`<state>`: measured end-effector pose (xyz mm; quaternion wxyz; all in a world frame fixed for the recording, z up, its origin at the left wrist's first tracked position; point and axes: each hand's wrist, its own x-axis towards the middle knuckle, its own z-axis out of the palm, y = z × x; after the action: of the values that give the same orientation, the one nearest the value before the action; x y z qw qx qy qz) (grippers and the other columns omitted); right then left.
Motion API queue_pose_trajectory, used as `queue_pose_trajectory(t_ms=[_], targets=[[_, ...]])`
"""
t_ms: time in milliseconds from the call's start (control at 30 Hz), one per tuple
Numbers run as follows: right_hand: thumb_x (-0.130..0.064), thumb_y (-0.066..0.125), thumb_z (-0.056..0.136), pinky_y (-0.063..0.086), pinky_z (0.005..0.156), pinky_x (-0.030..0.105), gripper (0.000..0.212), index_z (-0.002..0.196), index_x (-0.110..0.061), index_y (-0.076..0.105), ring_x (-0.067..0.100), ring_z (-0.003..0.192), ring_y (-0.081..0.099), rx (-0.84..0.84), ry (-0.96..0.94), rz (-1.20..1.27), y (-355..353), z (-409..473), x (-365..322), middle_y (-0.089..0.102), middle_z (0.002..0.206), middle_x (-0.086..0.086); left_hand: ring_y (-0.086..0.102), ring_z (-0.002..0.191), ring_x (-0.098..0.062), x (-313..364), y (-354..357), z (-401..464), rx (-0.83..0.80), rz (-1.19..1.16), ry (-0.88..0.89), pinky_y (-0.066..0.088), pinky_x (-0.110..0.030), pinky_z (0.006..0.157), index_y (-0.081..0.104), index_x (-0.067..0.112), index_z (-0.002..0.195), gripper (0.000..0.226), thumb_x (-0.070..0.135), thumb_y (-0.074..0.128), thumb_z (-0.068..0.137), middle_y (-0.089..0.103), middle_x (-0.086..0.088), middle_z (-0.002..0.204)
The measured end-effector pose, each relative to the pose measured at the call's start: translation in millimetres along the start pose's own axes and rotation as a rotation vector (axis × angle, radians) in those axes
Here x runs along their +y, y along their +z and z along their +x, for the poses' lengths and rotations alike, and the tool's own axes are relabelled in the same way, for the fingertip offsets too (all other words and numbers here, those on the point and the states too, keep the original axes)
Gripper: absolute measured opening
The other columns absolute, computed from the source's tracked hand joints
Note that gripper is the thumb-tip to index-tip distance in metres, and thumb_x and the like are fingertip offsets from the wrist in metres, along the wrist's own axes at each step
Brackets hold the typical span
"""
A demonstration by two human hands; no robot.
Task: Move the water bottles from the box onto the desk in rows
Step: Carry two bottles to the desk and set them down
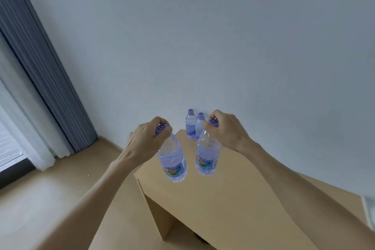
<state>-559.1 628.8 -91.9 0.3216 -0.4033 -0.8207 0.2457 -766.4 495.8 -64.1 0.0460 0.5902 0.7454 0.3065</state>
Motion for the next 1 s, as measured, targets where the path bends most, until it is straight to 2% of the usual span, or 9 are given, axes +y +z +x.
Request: queue_pose_trajectory(t_ms=[133,233,367,533,633,867,1000], targets=[[-0.044,0.057,0.091,0.049,0.065,0.035,0.030,0.087,-0.015,0.055,0.020,0.073,0.061,0.013,0.056,-0.007,6,33,37,0.062,0.078,-0.004,0.058,0.078,-0.006,-7,42,59,-0.082,-0.007,0.014,0.046,-0.034,0.074,0.055,0.036,0.090,0.010,0.041,0.046,0.092,0.065,0.019,0.083],[-0.043,0.056,0.091,0.051,0.069,0.038,0.029,0.087,-0.015,0.055,0.021,0.076,0.063,0.012,0.114,-0.007,6,59,64,0.063,0.082,-0.003,0.059,0.079,-0.010,-12,72,98,-0.149,0.013,0.027,0.046,-0.034,0.075,0.053,0.036,0.091,0.010,0.042,0.045,0.092,0.065,0.016,0.082],[-0.041,0.057,0.090,0.048,0.069,0.033,0.025,0.089,-0.016,0.056,0.020,0.079,0.059,0.016,0.196,-0.035,8,83,98,0.063,0.084,-0.006,0.055,0.072,-0.010,-16,107,138,-0.211,0.042,0.056,0.042,-0.033,0.071,0.053,0.034,0.093,0.012,0.042,0.044,0.092,0.061,0.013,0.075],[-0.042,0.058,0.090,0.043,0.064,0.025,0.022,0.090,-0.020,0.056,0.015,0.080,0.058,0.018,0.289,-0.067,11,99,138,0.063,0.087,-0.008,0.058,0.076,-0.020,-24,149,182,-0.299,0.109,0.107,0.043,-0.033,0.068,0.053,0.031,0.095,0.017,0.042,0.040,0.093,0.063,0.009,0.081],[-0.042,0.058,0.091,0.040,0.063,0.020,0.021,0.092,-0.020,0.057,0.013,0.080,0.057,0.024,0.328,-0.093,14,104,155,0.062,0.088,-0.010,0.055,0.072,-0.022,-27,173,210,-0.364,0.138,0.163,0.039,-0.032,0.063,0.049,0.034,0.092,0.014,0.042,0.038,0.094,0.057,0.008,0.076],[-0.038,0.058,0.092,0.040,0.069,0.024,0.021,0.097,-0.018,0.059,0.013,0.084,0.056,0.048,0.446,-0.129,25,116,183,0.062,0.093,-0.009,0.061,0.070,-0.018,-30,222,259,-0.479,0.178,0.288,0.051,-0.034,0.067,0.054,0.033,0.103,0.018,0.040,0.041,0.093,0.061,0.006,0.077],[-0.038,0.059,0.091,0.042,0.073,0.025,0.021,0.098,-0.019,0.058,0.013,0.086,0.055,0.050,0.493,-0.150,35,128,193,0.060,0.096,-0.009,0.061,0.083,-0.023,-33,244,285,-0.528,0.199,0.364,0.047,-0.034,0.066,0.053,0.031,0.110,0.021,0.039,0.042,0.094,0.064,0.003,0.094]])
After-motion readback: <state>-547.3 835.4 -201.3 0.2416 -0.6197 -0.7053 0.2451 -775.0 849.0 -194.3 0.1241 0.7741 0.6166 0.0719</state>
